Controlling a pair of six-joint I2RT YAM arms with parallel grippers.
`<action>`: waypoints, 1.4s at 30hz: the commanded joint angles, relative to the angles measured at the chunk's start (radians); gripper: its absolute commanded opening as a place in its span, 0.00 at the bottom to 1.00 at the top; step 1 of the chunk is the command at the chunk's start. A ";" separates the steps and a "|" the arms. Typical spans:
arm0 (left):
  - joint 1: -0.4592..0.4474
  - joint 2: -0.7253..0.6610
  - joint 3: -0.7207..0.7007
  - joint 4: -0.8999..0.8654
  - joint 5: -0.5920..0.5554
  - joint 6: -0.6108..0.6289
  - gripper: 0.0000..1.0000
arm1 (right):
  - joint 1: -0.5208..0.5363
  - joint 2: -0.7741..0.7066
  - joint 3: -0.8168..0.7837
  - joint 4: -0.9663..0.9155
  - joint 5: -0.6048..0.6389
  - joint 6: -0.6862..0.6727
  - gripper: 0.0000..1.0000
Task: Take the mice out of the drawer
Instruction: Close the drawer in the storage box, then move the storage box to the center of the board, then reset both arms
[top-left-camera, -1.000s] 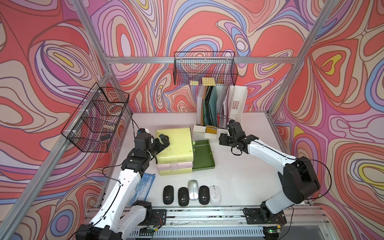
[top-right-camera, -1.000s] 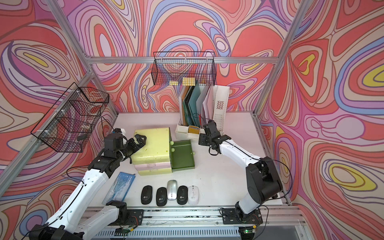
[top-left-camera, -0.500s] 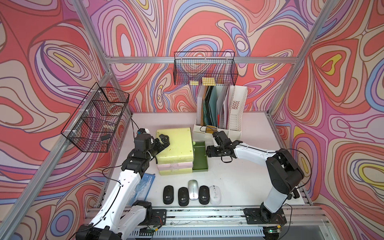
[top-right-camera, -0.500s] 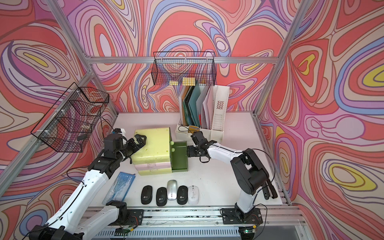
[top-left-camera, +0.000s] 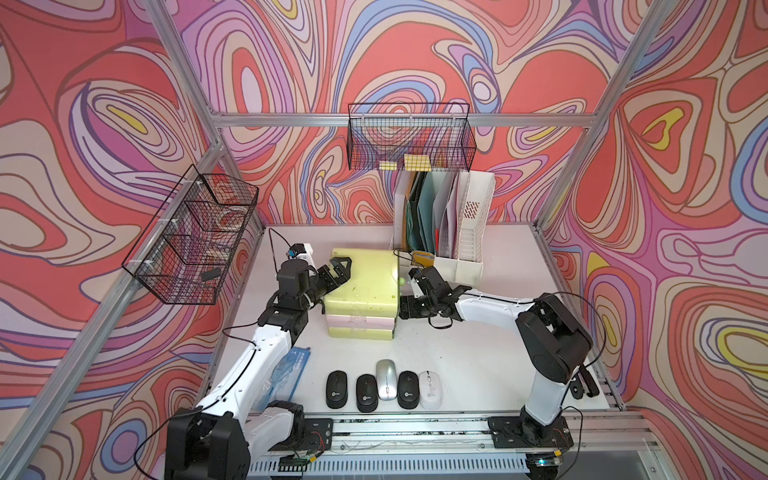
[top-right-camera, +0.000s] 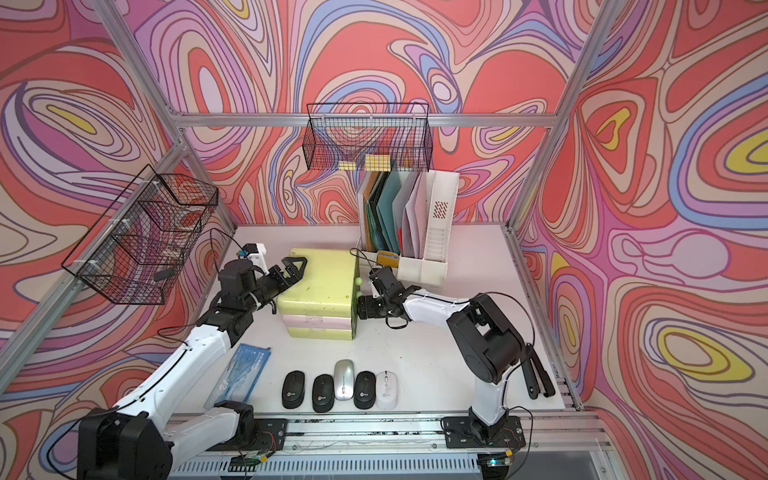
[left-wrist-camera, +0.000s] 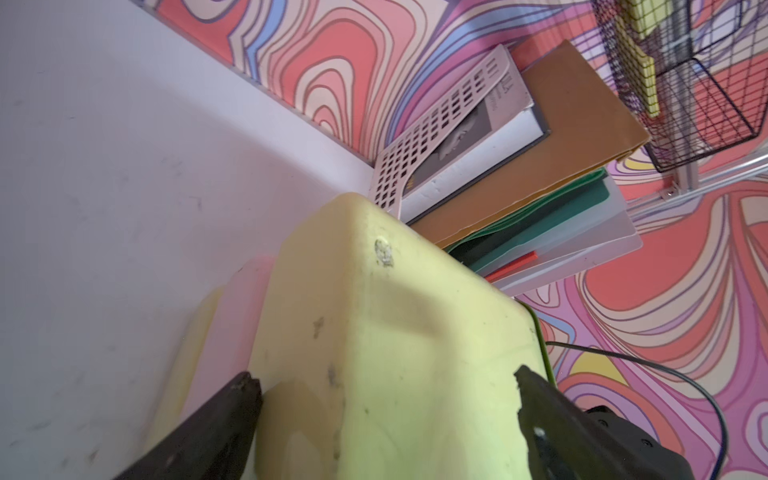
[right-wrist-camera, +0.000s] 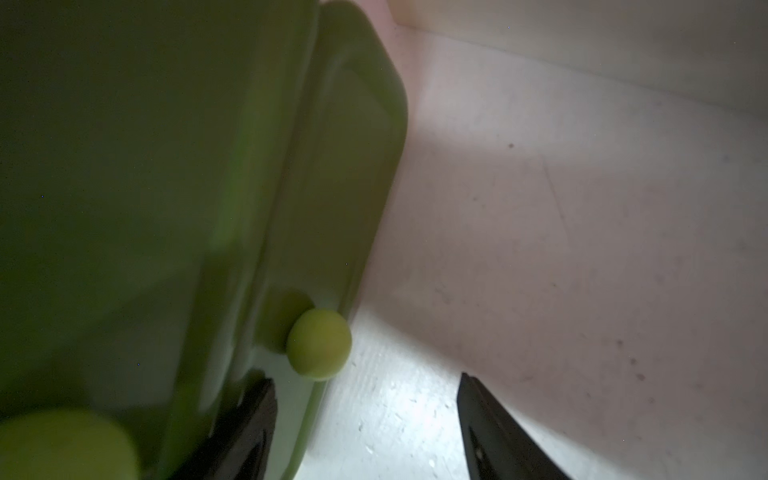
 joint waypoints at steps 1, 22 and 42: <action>-0.117 0.246 -0.111 -0.233 0.127 0.065 1.00 | 0.026 -0.082 -0.017 0.029 0.005 -0.007 0.73; -0.208 -0.048 0.219 -0.900 -0.310 0.211 1.00 | -0.082 -0.340 -0.101 -0.347 0.524 0.065 0.76; 0.212 0.035 0.128 -0.710 -0.597 0.325 1.00 | -0.362 -0.523 -0.187 -0.322 0.369 -0.089 0.98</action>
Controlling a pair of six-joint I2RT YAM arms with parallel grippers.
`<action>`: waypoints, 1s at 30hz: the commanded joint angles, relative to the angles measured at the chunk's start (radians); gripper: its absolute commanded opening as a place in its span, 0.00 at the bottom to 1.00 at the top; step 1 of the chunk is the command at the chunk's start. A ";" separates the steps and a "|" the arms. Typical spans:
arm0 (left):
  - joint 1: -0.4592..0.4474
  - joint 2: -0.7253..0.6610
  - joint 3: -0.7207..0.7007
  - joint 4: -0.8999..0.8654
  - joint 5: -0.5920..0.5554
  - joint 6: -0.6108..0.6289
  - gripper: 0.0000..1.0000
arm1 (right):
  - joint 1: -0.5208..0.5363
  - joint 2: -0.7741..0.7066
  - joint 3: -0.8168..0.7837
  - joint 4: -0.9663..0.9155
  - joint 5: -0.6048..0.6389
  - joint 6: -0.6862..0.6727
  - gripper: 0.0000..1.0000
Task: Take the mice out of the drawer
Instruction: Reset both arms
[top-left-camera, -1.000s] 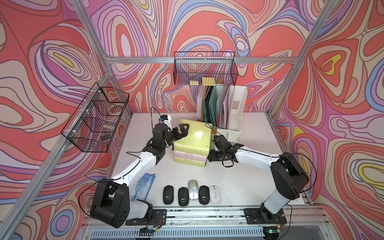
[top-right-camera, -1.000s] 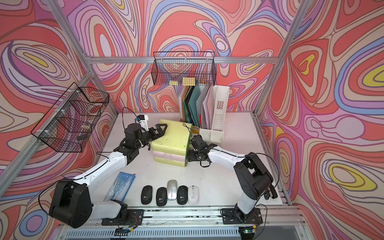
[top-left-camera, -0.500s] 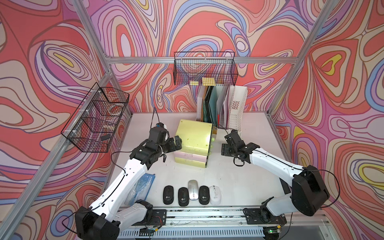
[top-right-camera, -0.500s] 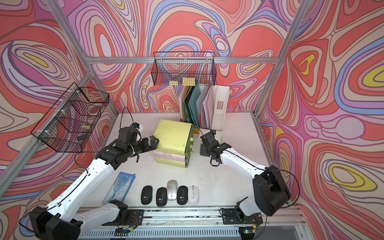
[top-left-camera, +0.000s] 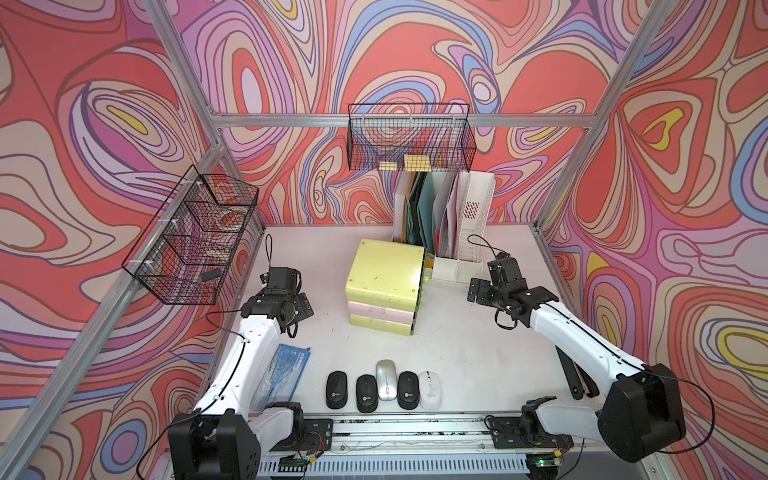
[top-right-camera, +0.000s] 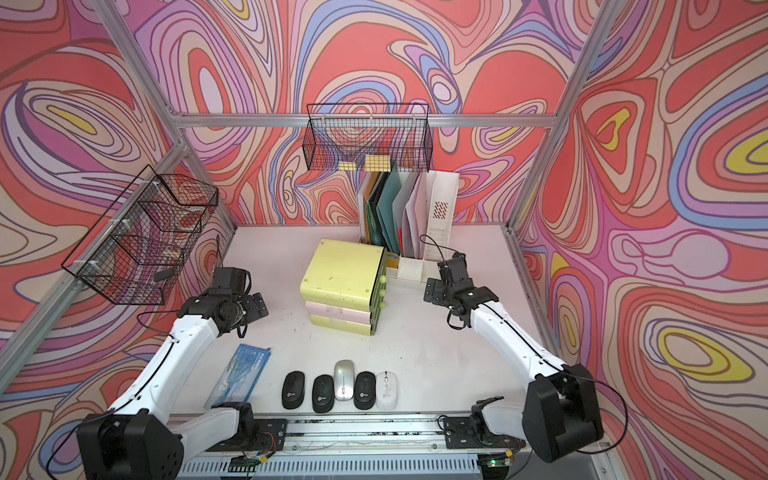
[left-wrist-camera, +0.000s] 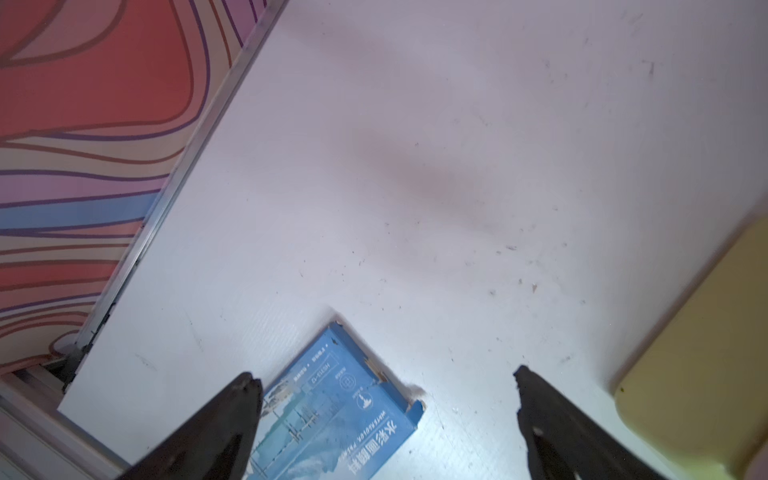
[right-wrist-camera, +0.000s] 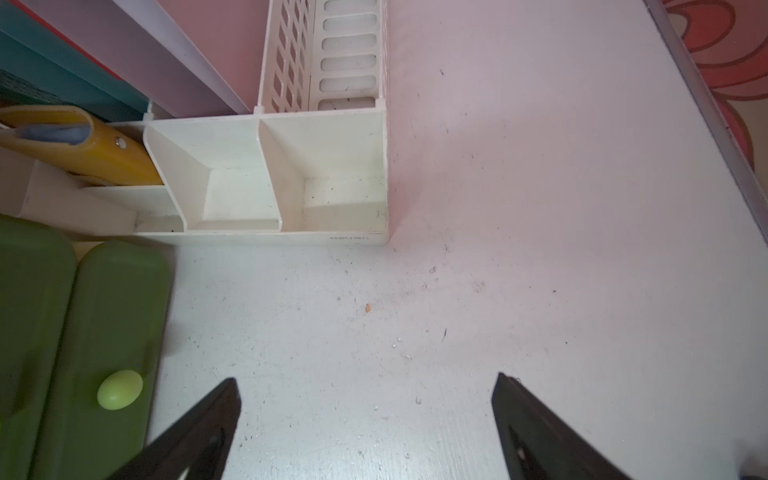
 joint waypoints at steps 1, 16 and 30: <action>0.012 0.051 -0.033 0.219 -0.016 0.068 1.00 | -0.002 0.005 -0.023 0.013 -0.038 -0.011 0.98; 0.001 0.355 -0.581 1.703 0.253 0.460 1.00 | -0.088 0.077 -0.052 0.088 -0.001 0.009 0.98; -0.069 0.358 -0.557 1.666 0.157 0.526 1.00 | -0.319 0.108 -0.163 0.627 0.085 -0.187 0.98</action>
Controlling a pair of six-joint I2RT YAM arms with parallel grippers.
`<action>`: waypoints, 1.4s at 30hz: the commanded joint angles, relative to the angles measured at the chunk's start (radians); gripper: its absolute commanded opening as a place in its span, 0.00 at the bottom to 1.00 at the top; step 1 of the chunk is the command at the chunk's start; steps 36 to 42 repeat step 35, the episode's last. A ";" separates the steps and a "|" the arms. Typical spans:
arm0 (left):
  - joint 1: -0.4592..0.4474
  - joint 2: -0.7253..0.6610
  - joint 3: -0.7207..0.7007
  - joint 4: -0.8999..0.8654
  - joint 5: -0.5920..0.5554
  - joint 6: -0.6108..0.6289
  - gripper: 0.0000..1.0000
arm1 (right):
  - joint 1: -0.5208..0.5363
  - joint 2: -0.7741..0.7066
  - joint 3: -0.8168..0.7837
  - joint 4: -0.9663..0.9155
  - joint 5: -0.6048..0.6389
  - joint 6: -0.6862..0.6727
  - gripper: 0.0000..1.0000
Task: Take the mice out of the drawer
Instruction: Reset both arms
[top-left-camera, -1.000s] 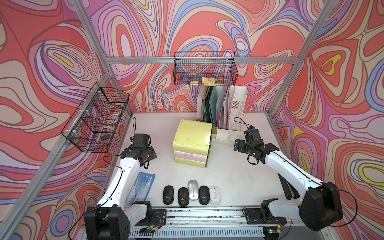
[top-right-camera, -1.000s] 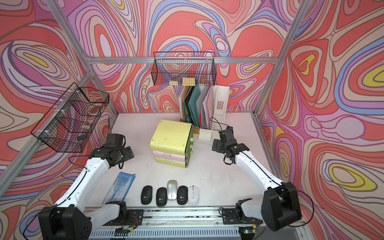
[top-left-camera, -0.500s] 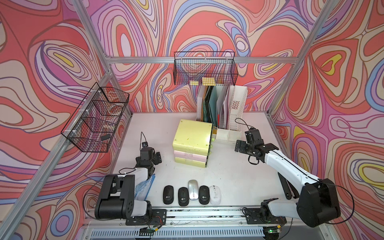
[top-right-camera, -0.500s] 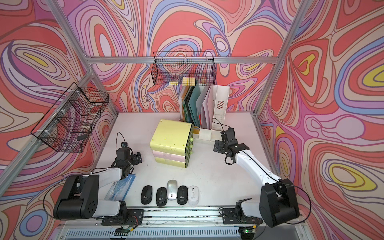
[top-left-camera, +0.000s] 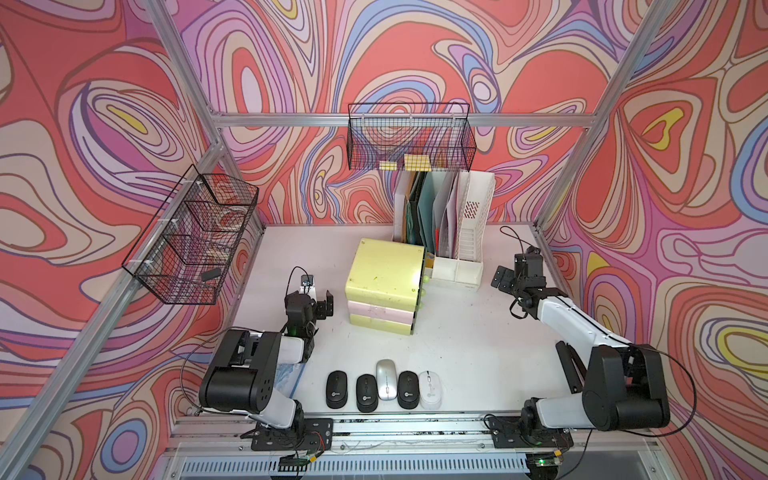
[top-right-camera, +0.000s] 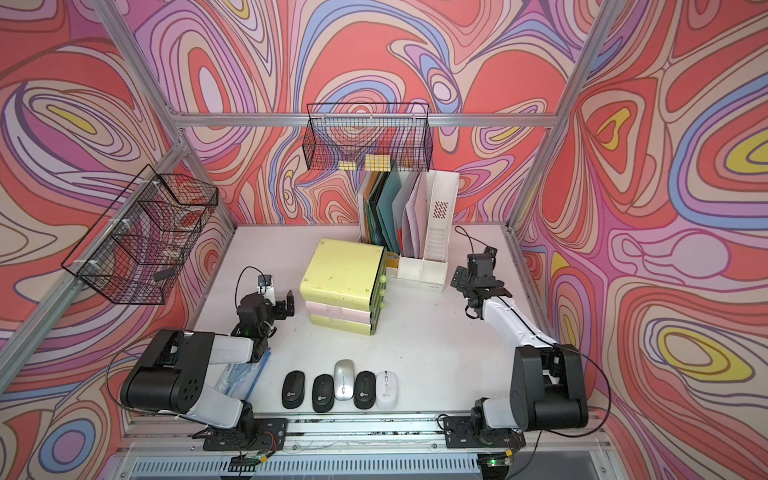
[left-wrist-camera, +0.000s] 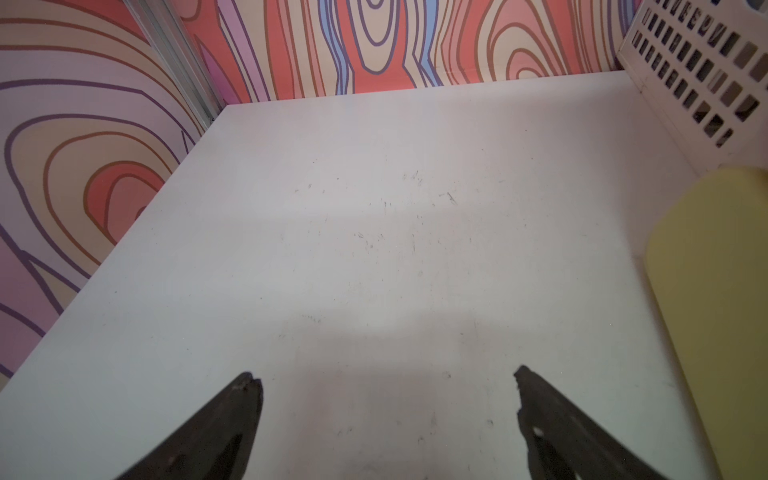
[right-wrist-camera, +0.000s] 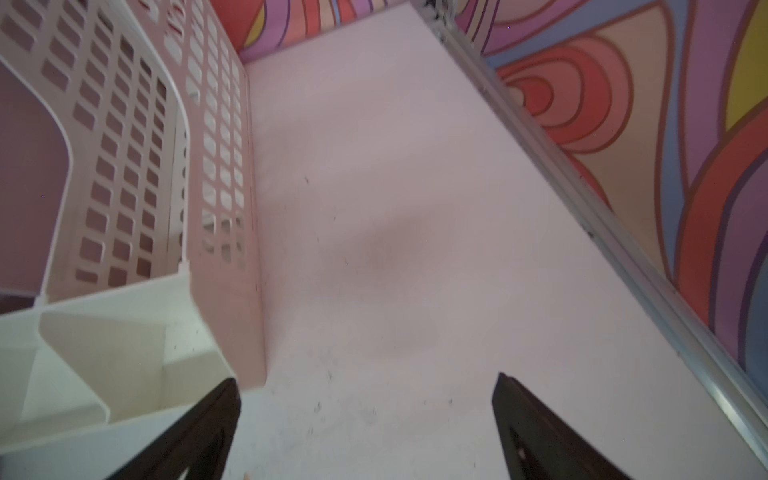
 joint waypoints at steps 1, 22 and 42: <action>0.003 -0.001 0.022 0.001 -0.007 0.011 1.00 | -0.024 0.002 -0.088 0.270 0.011 -0.092 0.98; 0.009 0.005 0.022 0.013 0.002 0.011 1.00 | -0.036 0.280 -0.355 1.040 -0.346 -0.283 0.98; 0.030 0.004 0.033 -0.013 0.030 -0.008 1.00 | -0.035 0.288 -0.359 1.060 -0.345 -0.283 0.98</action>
